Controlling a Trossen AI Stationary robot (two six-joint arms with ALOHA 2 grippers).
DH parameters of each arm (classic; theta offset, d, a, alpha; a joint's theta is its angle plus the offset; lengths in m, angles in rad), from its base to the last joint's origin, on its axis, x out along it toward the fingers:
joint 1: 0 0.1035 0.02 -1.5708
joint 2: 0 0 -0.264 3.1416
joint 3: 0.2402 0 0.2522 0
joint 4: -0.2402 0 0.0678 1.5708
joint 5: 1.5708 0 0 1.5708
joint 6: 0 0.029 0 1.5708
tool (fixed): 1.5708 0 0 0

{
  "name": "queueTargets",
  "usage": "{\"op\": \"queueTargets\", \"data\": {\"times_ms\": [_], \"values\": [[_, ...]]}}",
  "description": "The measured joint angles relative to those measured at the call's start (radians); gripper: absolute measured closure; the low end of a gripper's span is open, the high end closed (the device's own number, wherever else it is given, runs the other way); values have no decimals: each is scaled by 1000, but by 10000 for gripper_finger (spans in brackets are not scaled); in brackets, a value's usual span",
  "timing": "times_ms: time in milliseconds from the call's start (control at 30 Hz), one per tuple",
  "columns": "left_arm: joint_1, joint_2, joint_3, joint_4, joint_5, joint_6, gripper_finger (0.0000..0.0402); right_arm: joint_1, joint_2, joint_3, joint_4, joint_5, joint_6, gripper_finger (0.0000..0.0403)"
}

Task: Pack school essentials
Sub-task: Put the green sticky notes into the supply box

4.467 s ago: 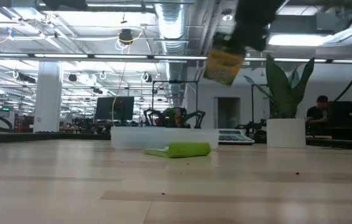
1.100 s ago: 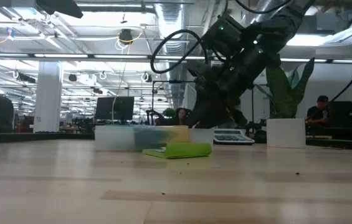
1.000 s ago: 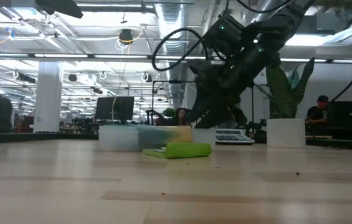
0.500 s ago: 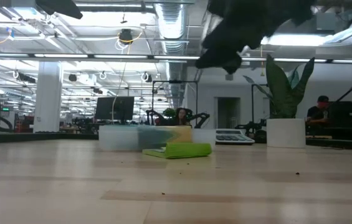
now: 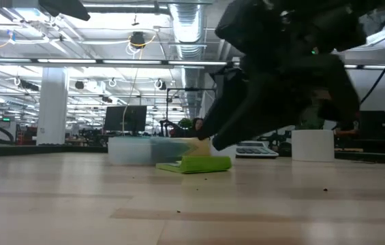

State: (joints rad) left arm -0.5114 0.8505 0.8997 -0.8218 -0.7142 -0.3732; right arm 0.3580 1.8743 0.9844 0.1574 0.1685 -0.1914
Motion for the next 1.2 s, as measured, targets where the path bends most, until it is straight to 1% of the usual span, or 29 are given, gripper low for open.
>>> {"op": "queueTargets", "data": {"times_ms": [100,333,467,700,933,1000,1067,1133,1200], "values": [[0,0,0,0,0,-10,301,-25,15,26,6,1,-2,204],[0,0,0,-5,0,-12,301,-76,15,32,-116,-13,-4,196],[0,0,0,-5,0,-5,301,-81,15,32,-138,-15,-14,196],[0,0,0,-4,0,-4,301,-100,15,32,-146,-9,-53,209],[0,0,0,-4,0,-4,301,-123,72,35,-126,-6,-51,224],[0,0,0,-4,0,-4,301,-118,78,36,-133,0,-41,238],[0,0,0,-4,0,-4,301,-111,76,35,-146,30,-27,267],[0,0,0,-4,0,-4,301,-104,67,34,-166,52,-15,310],[0,0,0,-4,0,-4,301,-100,60,34,-174,59,0,365]]}}
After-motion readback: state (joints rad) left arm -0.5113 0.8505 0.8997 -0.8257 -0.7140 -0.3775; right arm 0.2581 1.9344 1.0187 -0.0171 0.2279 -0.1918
